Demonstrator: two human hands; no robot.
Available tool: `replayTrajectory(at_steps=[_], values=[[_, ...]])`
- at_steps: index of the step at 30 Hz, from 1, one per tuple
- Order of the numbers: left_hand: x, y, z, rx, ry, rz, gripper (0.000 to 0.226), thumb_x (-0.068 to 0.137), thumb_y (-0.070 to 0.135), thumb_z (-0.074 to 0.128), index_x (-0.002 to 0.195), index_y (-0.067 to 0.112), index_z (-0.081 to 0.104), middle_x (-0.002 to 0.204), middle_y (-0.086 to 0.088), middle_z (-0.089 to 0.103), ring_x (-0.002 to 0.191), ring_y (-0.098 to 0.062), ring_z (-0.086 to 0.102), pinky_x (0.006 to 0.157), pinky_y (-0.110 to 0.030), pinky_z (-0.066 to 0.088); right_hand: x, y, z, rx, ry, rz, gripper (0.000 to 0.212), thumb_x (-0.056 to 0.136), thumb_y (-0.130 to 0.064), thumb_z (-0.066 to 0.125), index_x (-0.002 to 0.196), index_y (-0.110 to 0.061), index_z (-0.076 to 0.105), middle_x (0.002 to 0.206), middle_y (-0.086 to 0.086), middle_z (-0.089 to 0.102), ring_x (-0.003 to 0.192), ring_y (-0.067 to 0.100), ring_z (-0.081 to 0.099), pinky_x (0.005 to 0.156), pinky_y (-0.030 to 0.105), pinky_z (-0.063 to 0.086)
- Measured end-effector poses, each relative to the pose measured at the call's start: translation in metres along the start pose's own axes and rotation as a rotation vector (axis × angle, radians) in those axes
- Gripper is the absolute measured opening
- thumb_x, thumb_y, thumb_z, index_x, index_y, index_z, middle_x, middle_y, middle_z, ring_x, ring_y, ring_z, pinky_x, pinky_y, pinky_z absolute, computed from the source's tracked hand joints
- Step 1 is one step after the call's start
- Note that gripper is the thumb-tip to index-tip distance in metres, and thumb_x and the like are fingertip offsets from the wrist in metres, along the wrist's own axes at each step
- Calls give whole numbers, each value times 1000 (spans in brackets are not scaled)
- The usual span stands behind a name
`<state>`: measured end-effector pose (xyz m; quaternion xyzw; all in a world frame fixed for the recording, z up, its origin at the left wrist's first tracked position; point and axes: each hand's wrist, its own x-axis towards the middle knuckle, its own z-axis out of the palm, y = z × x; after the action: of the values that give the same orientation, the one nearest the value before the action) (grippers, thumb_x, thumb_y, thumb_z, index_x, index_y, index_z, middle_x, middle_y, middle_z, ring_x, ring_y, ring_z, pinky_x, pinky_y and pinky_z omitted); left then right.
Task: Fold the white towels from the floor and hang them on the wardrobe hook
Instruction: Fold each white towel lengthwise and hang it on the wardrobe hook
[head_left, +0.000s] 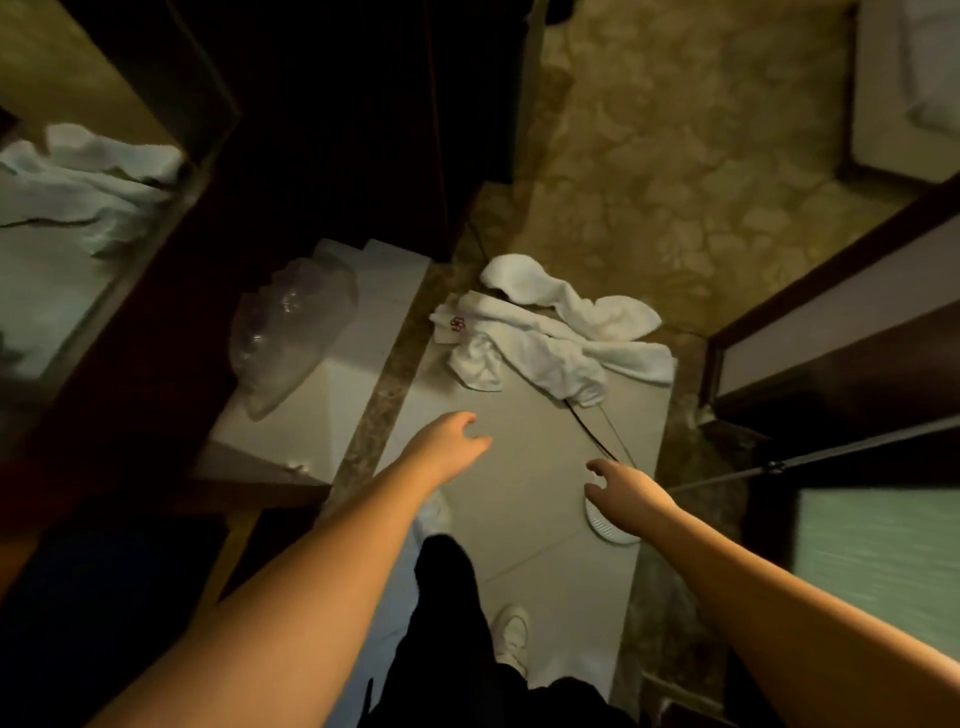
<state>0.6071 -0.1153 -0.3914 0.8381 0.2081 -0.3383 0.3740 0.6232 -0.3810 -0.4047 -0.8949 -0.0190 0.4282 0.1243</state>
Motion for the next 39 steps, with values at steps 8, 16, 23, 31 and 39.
replayTrajectory(at_steps=[8,16,23,31,39], values=[[172,28,-18,-8,-128,-21,58,97,38,59,149,17,46,153,-3,48,138,-21,47,109,-34,39,140,22,-23,115,-88,211,50,101,-35,50,149,-22,47,150,3,52,131,22,54,104,34,44],[345,0,-36,-60,-180,-190,48,95,36,62,138,15,58,136,-7,61,123,-25,57,97,-30,42,313,-11,-28,263,-151,229,49,101,-31,53,146,-14,49,148,5,54,132,22,53,102,28,39],[477,-61,-11,-197,-101,-384,9,96,26,63,98,18,68,106,-13,66,87,-23,59,73,-30,45,467,-14,31,382,-281,233,45,98,-27,59,140,-11,56,136,11,62,124,25,57,86,21,34],[583,-138,54,-384,-63,-605,20,100,23,59,117,12,64,115,-19,61,107,-32,60,97,-37,48,594,-14,124,401,-377,223,50,98,-34,61,143,-13,53,141,10,59,127,29,55,98,30,41],[634,-172,98,-672,7,-654,41,94,18,69,131,2,61,107,-13,70,70,-14,68,53,-19,50,665,-33,162,687,-214,220,79,90,-31,76,155,-12,36,152,12,46,133,27,50,105,34,40]])
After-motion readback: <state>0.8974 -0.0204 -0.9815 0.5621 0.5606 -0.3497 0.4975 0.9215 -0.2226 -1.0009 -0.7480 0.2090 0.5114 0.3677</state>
